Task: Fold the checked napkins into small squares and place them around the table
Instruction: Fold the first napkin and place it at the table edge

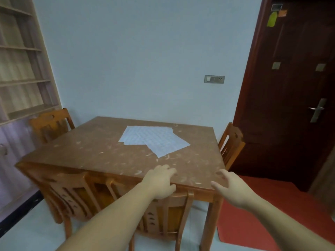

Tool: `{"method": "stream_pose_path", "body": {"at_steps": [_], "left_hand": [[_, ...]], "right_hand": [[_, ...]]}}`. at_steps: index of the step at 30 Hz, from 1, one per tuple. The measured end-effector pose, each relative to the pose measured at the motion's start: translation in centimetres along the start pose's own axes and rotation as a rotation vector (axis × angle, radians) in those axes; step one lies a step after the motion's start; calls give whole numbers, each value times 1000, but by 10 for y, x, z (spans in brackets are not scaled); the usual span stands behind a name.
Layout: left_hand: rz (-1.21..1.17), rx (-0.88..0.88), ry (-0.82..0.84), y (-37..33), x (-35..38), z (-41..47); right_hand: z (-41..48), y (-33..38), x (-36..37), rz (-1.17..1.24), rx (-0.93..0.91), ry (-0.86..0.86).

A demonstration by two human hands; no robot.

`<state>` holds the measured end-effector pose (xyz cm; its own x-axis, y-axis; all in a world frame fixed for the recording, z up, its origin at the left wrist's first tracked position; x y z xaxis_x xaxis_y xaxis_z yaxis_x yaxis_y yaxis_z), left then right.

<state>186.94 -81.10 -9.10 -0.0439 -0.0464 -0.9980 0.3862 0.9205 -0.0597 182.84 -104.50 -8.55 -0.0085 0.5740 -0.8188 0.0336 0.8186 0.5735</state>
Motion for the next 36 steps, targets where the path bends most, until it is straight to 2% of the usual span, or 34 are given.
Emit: {"method": "stream_pose_path", "body": {"at_steps": [5, 10, 18, 23, 30, 36], "left_hand": [[-79, -22, -24, 38, 17, 99], [-217, -100, -26, 108, 56, 216], [-338, -279, 82, 230, 122, 332], [-330, -314, 168, 256, 144, 371], [-283, -300, 374, 260, 192, 408], [-188, -227, 433, 258, 222, 439]], "right_hand": [[98, -10, 9, -43, 0, 14], [229, -14, 47, -118, -25, 30], [397, -2, 139, -231, -21, 251], [455, -6, 171, -174, 4, 299], [501, -16, 223, -148, 39, 405], [520, -19, 260, -164, 39, 460]]}}
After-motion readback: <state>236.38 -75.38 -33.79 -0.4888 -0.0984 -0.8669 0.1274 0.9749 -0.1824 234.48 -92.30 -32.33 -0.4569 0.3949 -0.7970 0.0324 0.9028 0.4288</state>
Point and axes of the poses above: each hand's wrist, its own z-axis towards the middle knuckle, its own x-axis out of the palm, y = z × x, the point moved 5 cm from there along z, towards the middle knuckle, and after that the axes turned 6 degrees about z, right-handed, at the moved point
